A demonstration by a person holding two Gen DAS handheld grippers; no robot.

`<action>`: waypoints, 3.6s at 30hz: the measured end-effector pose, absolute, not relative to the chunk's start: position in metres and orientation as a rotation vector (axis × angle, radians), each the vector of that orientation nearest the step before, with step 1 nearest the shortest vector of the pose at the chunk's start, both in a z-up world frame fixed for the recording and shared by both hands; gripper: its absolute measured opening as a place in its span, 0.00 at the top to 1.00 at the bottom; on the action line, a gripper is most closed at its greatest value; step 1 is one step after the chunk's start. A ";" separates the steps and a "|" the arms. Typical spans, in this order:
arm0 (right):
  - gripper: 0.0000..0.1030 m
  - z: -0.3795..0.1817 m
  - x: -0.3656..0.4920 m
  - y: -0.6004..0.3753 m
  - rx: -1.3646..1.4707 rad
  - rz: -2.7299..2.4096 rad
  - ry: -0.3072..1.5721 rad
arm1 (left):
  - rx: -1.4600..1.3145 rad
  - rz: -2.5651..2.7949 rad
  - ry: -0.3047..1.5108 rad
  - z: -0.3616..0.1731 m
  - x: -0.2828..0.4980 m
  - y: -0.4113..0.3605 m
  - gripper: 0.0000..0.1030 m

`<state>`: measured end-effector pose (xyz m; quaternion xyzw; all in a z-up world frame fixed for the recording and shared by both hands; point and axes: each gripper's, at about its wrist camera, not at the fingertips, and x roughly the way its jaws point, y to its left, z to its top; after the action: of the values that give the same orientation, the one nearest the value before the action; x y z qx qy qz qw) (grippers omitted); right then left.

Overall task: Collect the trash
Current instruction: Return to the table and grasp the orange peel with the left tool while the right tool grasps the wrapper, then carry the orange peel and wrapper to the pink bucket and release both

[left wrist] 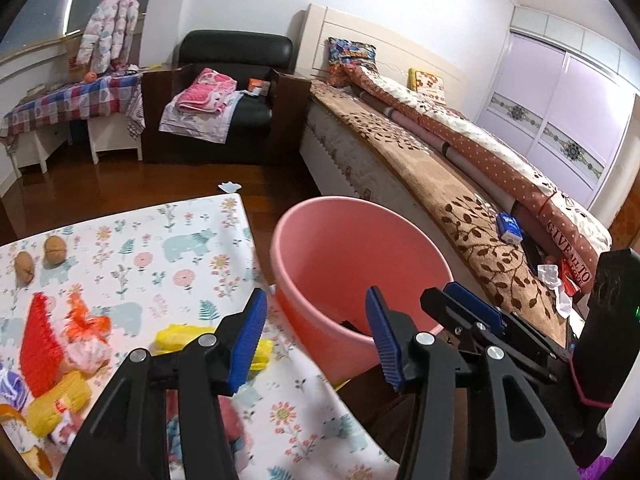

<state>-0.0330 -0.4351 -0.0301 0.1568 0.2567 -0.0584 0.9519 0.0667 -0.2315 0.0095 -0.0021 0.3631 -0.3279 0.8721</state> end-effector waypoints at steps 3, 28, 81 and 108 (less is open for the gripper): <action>0.68 -0.025 -0.034 -0.422 0.311 -0.084 0.519 | -0.005 -0.666 0.742 0.014 0.061 -0.216 0.51; 0.65 -0.028 -0.026 -0.341 0.323 0.139 0.644 | -0.055 -0.329 0.718 0.006 0.038 -0.010 0.51; 0.60 -0.067 0.041 -0.228 0.147 0.475 0.924 | 0.000 -0.284 0.831 -0.039 0.039 0.082 0.96; 0.89 -0.027 0.008 -0.294 0.393 0.434 0.746 | -0.072 -0.349 0.763 -0.001 0.027 0.032 0.96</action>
<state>0.0077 -0.2937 -0.0267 0.1894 0.3594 0.2090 0.8896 0.0269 0.0316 -0.0011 -0.0350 0.3703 -0.1693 0.9127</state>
